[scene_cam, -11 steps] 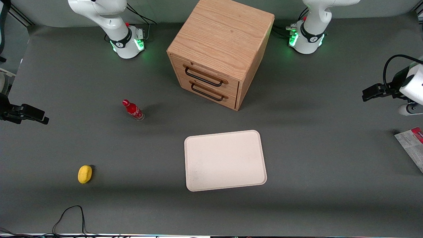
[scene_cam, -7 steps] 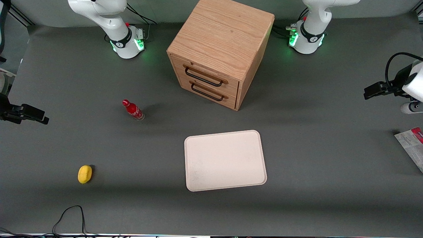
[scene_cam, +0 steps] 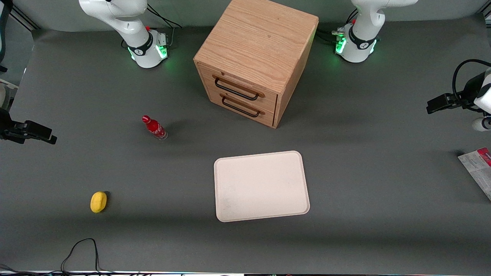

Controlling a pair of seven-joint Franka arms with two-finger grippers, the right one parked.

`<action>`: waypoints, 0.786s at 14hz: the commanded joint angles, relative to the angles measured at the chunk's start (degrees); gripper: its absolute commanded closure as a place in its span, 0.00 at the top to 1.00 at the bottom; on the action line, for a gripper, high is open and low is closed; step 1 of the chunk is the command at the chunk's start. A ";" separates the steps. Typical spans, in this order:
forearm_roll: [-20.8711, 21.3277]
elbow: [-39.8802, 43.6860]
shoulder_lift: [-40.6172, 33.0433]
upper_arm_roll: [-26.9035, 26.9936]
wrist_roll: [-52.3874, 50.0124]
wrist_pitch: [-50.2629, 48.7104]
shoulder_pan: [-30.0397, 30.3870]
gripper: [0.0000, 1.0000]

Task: Place red cookie box on tray

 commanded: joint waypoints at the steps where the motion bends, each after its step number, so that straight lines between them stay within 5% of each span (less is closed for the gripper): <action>1: 0.76 2.59 0.70 0.14 -1.16 -1.66 0.68 1.00; 6: 0.67 7.05 3.32 0.14 -0.99 -1.49 4.10 1.00; 11: 4.43 17.88 13.26 0.14 2.35 0.08 16.13 1.00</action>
